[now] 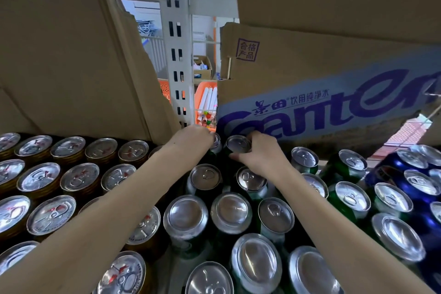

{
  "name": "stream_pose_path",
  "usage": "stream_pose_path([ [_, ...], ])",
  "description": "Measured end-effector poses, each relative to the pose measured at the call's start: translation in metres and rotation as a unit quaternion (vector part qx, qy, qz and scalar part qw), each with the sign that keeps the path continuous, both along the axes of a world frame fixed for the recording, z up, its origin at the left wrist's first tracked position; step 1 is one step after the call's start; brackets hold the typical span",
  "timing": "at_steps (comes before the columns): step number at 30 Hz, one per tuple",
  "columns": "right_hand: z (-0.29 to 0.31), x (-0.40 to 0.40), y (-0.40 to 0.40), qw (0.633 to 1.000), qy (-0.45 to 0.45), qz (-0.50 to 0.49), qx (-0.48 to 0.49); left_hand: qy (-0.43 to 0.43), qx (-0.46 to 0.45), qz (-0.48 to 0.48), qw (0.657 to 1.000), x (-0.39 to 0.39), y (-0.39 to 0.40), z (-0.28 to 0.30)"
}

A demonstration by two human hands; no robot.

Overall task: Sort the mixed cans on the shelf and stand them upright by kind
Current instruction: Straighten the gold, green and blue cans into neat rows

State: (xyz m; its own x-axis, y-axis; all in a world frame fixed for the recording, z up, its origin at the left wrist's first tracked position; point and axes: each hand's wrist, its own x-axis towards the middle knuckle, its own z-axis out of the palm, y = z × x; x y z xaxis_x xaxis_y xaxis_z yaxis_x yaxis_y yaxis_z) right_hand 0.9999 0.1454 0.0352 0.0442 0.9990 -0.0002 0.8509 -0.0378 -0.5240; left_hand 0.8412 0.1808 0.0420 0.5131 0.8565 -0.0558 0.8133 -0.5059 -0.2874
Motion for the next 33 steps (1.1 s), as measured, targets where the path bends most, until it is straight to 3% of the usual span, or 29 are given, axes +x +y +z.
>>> stream_pose_path([
  [8,0.009,0.016,-0.022,1.0,-0.015,0.015,0.013,-0.027,-0.072,0.017,0.997,-0.001,-0.007,0.01],
  [11,0.019,0.037,-0.04,0.997,-0.024,0.021,0.065,-0.046,-0.046,0.024,0.998,0.013,-0.021,0.021],
  [14,0.025,0.07,-0.059,0.992,-0.047,-0.009,0.116,-0.117,-0.033,-0.011,0.992,0.039,-0.044,0.031],
  [20,0.02,0.151,-0.08,0.983,-0.078,-0.078,0.147,-0.252,-0.118,-0.068,0.958,0.117,-0.058,0.028],
  [28,0.005,0.191,-0.058,0.99,-0.114,-0.073,0.047,-0.166,-0.163,0.026,0.972,0.187,-0.033,0.011],
  [33,-0.004,0.196,-0.046,0.992,-0.126,-0.026,0.01,-0.178,-0.16,0.063,0.969,0.19,-0.027,0.011],
])
